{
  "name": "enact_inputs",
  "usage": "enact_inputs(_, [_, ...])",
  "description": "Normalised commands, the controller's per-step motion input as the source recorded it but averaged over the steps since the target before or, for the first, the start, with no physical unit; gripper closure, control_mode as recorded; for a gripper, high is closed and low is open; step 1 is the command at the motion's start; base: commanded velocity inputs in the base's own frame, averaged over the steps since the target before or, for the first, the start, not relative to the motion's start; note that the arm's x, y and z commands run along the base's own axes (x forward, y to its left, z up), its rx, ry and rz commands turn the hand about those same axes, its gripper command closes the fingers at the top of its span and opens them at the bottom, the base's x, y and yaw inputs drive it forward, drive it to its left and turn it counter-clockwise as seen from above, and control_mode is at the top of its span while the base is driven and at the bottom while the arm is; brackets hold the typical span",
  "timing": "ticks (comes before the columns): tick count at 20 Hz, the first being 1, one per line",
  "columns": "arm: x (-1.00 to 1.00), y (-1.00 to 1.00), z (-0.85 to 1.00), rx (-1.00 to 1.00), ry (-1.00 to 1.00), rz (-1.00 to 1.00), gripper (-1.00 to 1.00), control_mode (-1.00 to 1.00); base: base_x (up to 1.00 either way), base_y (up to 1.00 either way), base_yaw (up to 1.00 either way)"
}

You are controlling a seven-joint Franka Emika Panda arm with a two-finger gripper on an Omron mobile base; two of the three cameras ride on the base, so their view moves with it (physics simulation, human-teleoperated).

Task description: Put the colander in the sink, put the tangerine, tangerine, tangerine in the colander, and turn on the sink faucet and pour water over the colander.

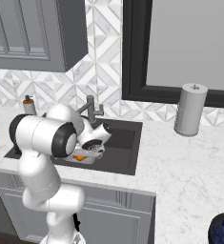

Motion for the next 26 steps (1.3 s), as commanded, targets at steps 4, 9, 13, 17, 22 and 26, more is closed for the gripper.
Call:
enact_inputs(4, [0.16, 0.01, -0.16, 0.0, 0.0, 0.0, -1.0, -1.0, 0.0, 0.0, 0.0])
enact_inputs(9, [0.19, 0.01, -0.19, 0.0, 0.0, 0.0, -1.0, -1.0, 0.0, 0.0, 0.0])
enact_inputs(13, [0.2, 0.0, -0.14, 0.0, 0.0, 0.0, -1.0, -1.0, 0.0, 0.0, 0.0])
enact_inputs(17, [0.14, 0.0, -0.01, 0.0, 0.0, 0.0, -1.0, -1.0, 0.0, 0.0, 0.0])
enact_inputs(22, [-0.02, -0.01, 0.22, 0.0, 0.0, 0.0, -1.0, -1.0, 0.0, 0.0, 0.0])
enact_inputs(26, [-0.39, -0.31, 0.92, 0.0, -0.08, 0.0, -1.0, -1.0, 0.0, 0.0, 0.0])
